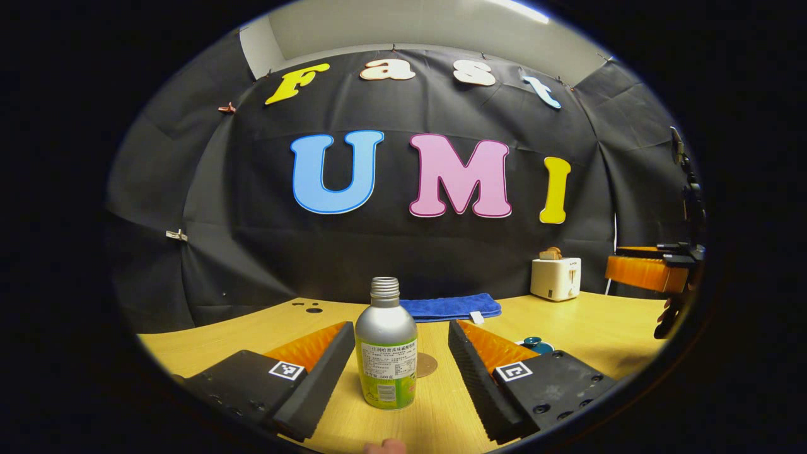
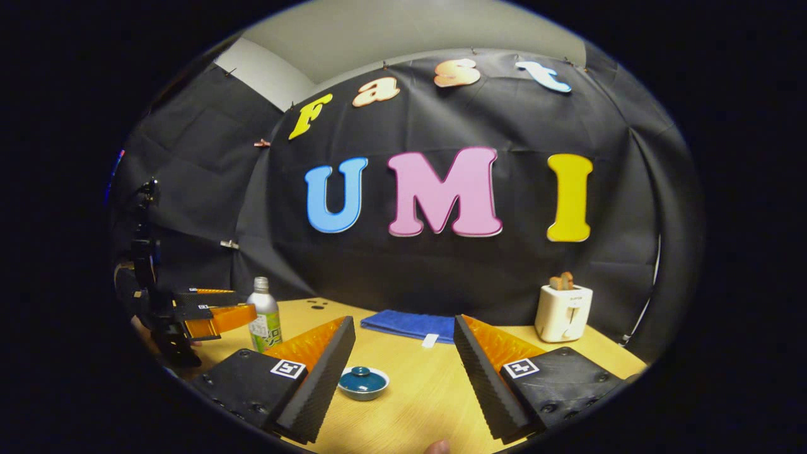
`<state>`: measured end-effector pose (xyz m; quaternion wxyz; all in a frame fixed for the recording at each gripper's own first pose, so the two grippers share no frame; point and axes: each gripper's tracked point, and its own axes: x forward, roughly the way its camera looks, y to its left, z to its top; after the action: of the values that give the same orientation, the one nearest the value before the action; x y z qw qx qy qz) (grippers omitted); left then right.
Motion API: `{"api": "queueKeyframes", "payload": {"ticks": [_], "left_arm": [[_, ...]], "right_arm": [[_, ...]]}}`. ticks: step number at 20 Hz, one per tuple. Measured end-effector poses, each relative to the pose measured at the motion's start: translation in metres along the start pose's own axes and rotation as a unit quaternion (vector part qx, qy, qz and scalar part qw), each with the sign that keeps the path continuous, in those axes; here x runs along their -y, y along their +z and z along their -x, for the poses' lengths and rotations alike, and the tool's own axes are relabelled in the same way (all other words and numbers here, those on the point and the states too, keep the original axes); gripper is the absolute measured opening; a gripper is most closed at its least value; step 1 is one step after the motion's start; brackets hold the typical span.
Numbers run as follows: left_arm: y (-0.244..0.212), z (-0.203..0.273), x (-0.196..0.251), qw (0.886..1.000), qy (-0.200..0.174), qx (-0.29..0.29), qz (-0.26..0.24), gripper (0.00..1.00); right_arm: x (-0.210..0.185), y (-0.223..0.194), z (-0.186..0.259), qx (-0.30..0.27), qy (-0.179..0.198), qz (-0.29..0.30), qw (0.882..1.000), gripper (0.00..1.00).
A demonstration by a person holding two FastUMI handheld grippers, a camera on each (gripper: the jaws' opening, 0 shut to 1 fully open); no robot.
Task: Open the teacup lid with one hand, grasp the water bottle and pour water into the teacup with the other hand; after pouring, place the water bottle on the coaster and then close the teacup lid.
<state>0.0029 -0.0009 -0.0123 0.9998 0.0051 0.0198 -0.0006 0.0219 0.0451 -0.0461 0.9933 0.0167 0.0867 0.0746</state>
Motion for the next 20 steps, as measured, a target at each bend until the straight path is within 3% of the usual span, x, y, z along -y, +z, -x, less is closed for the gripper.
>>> {"api": "queueKeyframes", "payload": {"ticks": [3,7,10,13,20], "left_arm": [[-0.003,0.000,0.001,1.000,-0.001,-0.004,-0.004,0.94],[-0.003,-0.001,0.002,1.000,-0.006,-0.003,-0.002,0.95],[-0.005,-0.003,-0.006,1.000,0.000,-0.007,-0.002,0.94],[-0.009,-0.004,-0.009,1.000,0.003,-0.013,0.005,0.94],[-0.015,-0.008,-0.013,1.000,0.006,-0.019,0.009,0.94]], "right_arm": [[-0.013,-0.023,-0.026,-0.055,0.027,0.004,0.998,0.95],[-0.030,-0.059,-0.051,-0.114,0.052,0.006,0.992,0.76],[-0.031,-0.085,-0.064,-0.151,0.056,0.010,0.987,0.75],[-0.033,-0.099,-0.071,-0.170,0.061,-0.008,0.984,0.62],[-0.039,-0.119,-0.077,-0.207,0.072,-0.015,0.976,0.61]]}}
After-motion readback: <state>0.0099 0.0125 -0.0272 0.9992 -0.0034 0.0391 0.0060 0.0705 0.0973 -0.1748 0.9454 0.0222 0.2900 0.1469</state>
